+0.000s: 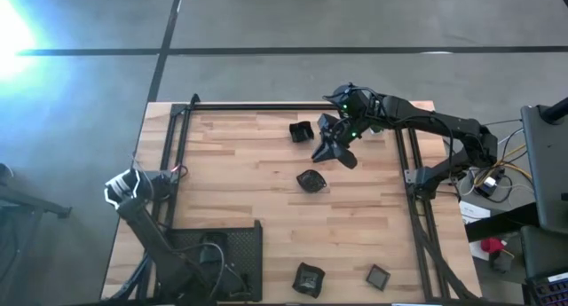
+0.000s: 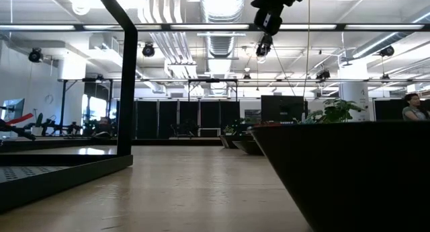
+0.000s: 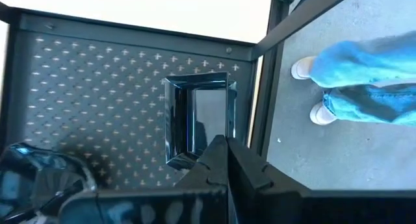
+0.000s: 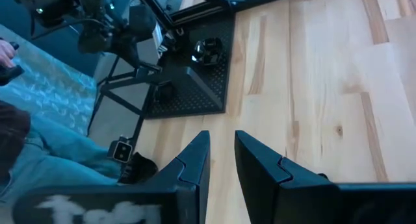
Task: Pick & Place Mini shaped plates
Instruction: Stack the black square plate on the black square plate on the shelf
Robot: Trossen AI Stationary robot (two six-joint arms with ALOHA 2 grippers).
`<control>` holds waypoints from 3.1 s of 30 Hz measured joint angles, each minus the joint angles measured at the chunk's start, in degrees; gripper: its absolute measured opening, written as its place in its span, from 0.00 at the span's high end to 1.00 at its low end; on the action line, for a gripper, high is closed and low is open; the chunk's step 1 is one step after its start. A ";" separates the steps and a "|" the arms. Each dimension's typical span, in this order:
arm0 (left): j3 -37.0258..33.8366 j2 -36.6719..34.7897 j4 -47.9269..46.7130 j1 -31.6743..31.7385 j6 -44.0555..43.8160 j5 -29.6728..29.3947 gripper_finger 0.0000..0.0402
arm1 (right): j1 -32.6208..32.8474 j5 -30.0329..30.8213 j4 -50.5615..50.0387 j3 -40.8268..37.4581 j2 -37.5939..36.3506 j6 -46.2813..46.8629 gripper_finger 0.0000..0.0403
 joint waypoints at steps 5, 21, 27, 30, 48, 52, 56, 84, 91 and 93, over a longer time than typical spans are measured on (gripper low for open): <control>-0.35 1.41 0.38 0.00 -0.08 0.11 1.00 | -0.01 0.10 0.03 0.00 0.00 -0.43 0.83; -0.56 5.19 2.32 0.57 -1.61 1.62 1.00 | 0.00 0.18 0.04 0.00 0.00 -1.88 0.83; -0.56 5.20 3.13 0.79 -1.72 2.21 1.00 | 0.00 0.30 0.07 0.00 0.00 -1.88 0.83; -0.58 5.20 3.27 0.89 -1.91 2.21 1.00 | 0.00 0.31 0.07 0.00 0.00 -1.88 0.83; -1.92 5.26 4.83 1.76 -2.02 2.46 1.00 | 0.00 0.27 0.07 0.00 0.00 -2.77 0.83; -2.00 5.17 5.60 2.14 -2.02 2.38 1.00 | 0.00 0.27 0.07 0.00 0.00 -2.88 0.83; -2.34 5.17 5.96 2.10 -2.54 2.42 1.00 | 0.00 0.27 0.06 0.00 0.00 -2.95 0.83; -2.35 5.01 6.67 2.43 -3.81 4.56 1.00 | 0.00 0.14 0.03 0.00 0.00 -1.86 0.83; -2.35 4.89 6.94 2.49 -3.64 5.18 1.00 | 0.00 0.14 0.03 0.00 0.00 -1.67 0.83; -2.35 4.89 6.92 2.49 -3.30 5.16 1.00 | 0.00 0.14 0.03 0.00 0.00 -1.71 0.83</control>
